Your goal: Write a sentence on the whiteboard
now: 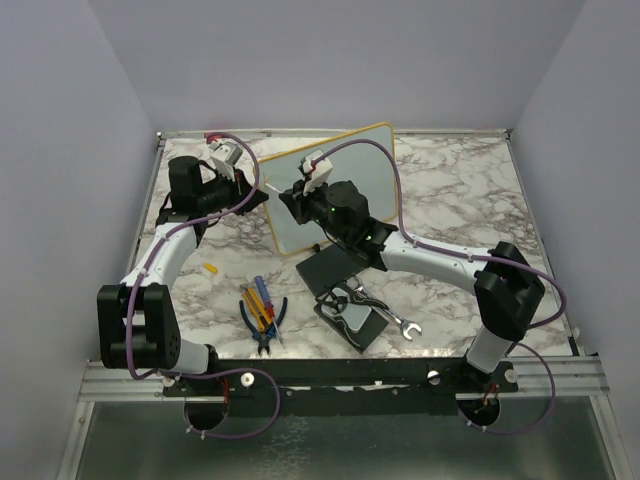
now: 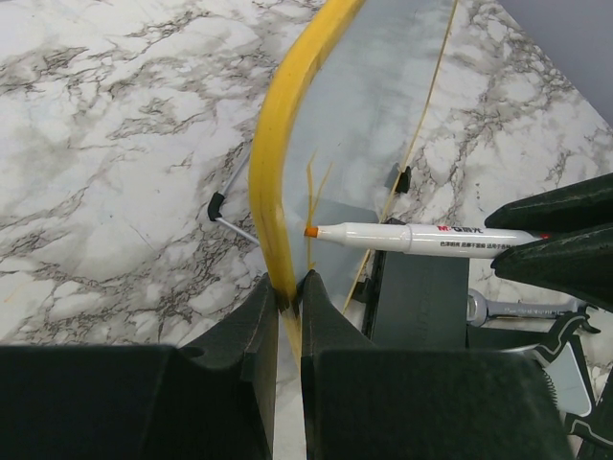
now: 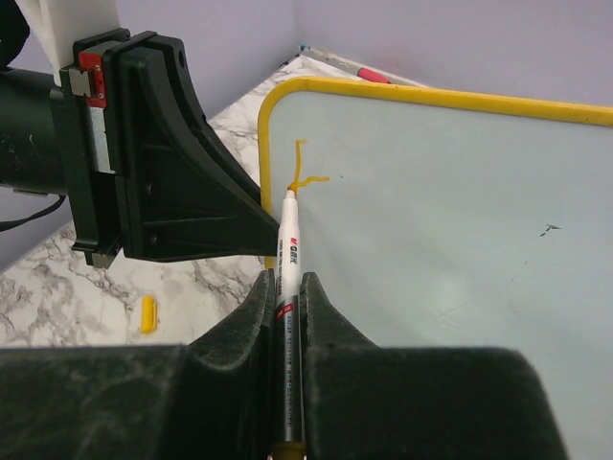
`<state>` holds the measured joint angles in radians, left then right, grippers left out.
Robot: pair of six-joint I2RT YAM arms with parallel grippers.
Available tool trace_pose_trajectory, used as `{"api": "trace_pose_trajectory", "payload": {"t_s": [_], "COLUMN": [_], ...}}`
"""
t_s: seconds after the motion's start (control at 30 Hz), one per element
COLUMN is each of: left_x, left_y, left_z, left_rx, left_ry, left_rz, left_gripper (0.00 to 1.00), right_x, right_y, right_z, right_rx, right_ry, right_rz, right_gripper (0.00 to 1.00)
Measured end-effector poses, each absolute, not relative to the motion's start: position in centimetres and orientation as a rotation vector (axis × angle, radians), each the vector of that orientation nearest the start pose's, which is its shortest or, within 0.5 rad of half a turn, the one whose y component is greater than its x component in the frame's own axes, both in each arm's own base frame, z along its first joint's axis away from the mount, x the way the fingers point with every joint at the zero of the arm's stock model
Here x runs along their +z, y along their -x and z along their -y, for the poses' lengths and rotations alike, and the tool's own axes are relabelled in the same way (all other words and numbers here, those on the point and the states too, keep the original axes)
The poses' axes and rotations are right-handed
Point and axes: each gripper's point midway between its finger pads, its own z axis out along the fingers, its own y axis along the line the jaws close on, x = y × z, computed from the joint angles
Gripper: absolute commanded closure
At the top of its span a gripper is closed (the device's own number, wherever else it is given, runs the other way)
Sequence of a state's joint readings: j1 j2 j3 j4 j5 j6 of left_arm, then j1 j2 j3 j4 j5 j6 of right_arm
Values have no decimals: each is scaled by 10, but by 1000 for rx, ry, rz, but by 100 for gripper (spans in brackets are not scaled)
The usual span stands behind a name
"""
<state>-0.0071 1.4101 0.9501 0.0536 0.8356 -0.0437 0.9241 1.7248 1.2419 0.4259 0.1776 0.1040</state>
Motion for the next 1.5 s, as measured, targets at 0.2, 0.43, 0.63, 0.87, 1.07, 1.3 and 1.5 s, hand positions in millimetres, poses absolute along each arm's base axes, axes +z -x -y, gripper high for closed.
{"api": "trace_pose_trajectory", "payload": {"t_s": [0.2, 0.43, 0.63, 0.87, 1.07, 1.3, 1.5], "left_x": [206, 205, 205, 205, 205, 205, 205], "left_y": [-381, -382, -383, -383, -382, -382, -382], "left_z": [134, 133, 133, 133, 133, 133, 133], "left_rx": [-852, -844, -841, -840, -839, -837, -837], "left_ry": [-506, -501, -500, -499, -505, -509, -509], "left_rz": [-1863, -1865, -1866, -1866, -1868, -1868, -1868], "left_gripper": [100, 100, 100, 100, 100, 100, 100], "right_x": [258, 251, 241, 241, 234, 249, 253], "right_y": [-353, -353, -351, -351, -342, -342, -343], "right_z": [-423, -418, -410, -410, -394, -391, -391], "right_rx": [638, 619, 597, 598, 584, 587, 582], "right_ry": [529, 498, 476, 475, 493, 485, 491], "right_rz": [-1580, -1600, -1622, -1620, -1627, -1585, -1574], "right_gripper": [99, 99, 99, 99, 99, 99, 99]}}
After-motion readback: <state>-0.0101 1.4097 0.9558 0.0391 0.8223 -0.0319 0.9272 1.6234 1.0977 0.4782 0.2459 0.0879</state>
